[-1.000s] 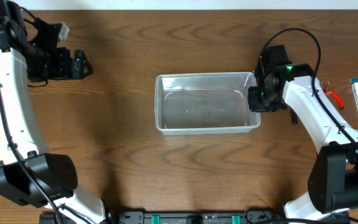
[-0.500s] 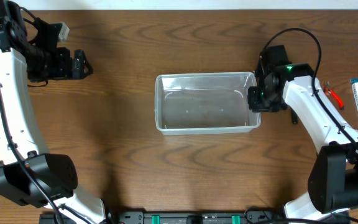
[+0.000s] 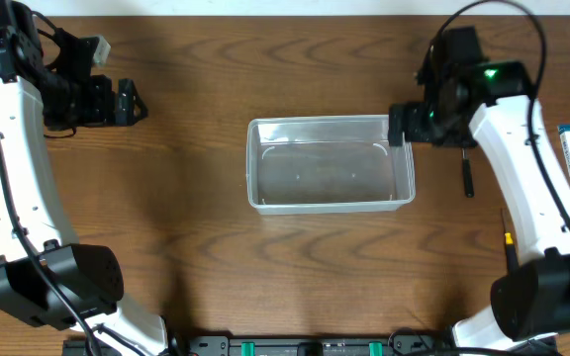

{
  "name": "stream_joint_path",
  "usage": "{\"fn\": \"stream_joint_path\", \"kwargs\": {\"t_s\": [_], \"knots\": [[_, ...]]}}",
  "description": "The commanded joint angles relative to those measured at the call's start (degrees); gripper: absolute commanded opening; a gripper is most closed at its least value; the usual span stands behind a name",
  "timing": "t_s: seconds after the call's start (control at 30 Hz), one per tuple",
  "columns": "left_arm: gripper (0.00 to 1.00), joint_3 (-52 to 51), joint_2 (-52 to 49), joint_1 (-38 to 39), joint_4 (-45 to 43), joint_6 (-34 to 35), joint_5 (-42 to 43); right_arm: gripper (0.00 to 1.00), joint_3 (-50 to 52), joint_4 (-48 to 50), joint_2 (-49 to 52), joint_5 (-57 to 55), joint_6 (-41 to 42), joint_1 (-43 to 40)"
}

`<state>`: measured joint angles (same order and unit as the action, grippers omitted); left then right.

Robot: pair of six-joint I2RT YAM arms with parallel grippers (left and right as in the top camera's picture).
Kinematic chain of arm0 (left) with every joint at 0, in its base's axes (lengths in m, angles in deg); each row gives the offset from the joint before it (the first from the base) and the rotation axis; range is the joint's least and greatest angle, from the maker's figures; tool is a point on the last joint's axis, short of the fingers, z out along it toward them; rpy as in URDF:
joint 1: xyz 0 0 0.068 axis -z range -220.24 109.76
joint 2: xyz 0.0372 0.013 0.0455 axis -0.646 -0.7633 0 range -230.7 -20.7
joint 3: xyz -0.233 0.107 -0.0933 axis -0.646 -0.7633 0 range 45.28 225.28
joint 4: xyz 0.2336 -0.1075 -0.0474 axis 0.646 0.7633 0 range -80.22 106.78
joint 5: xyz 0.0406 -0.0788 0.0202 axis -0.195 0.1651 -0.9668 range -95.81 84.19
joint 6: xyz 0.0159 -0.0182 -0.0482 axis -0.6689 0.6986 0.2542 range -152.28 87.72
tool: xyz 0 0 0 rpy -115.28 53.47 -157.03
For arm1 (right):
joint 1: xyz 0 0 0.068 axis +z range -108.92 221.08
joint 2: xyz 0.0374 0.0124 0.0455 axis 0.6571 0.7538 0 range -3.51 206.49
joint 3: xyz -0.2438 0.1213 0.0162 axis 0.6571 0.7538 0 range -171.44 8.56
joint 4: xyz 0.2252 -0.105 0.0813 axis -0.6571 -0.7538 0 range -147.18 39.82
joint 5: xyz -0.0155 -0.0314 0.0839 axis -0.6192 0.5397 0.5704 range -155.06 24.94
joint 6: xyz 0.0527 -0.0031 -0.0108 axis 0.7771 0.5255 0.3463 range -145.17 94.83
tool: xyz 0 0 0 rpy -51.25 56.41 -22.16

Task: Pack container
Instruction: 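Open the right gripper and lift it off the container rim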

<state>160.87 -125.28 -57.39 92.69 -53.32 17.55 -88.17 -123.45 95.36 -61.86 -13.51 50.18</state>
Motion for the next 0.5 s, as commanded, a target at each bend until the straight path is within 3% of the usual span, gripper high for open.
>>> {"fn": "stream_joint_path", "kwargs": {"t_s": [0.0,0.13,0.27,0.37,0.47], "knots": [[0.98,-0.2,0.2,-0.2,0.2,-0.6,-0.5,0.99,-5.5,-3.1,-3.3,-1.5,-0.4,-0.7],[0.98,-0.2,0.2,-0.2,0.2,-0.6,-0.5,0.99,-8.4,-9.7,-6.9,-4.4,-3.1,-2.8],[0.98,-0.2,0.2,-0.2,0.2,-0.6,-0.5,0.99,-8.4,-18.4,-12.2,-3.1,-14.9,-6.4],[0.98,-0.2,0.2,-0.2,0.0,-0.6,-0.5,0.99,-8.4,-18.5,-15.5,-0.5,-15.6,-9.6],[0.98,-0.2,0.2,-0.2,-0.3,-0.6,-0.5,0.99,-8.4,-17.2,-17.7,-4.7,-15.6,-12.2]]}}
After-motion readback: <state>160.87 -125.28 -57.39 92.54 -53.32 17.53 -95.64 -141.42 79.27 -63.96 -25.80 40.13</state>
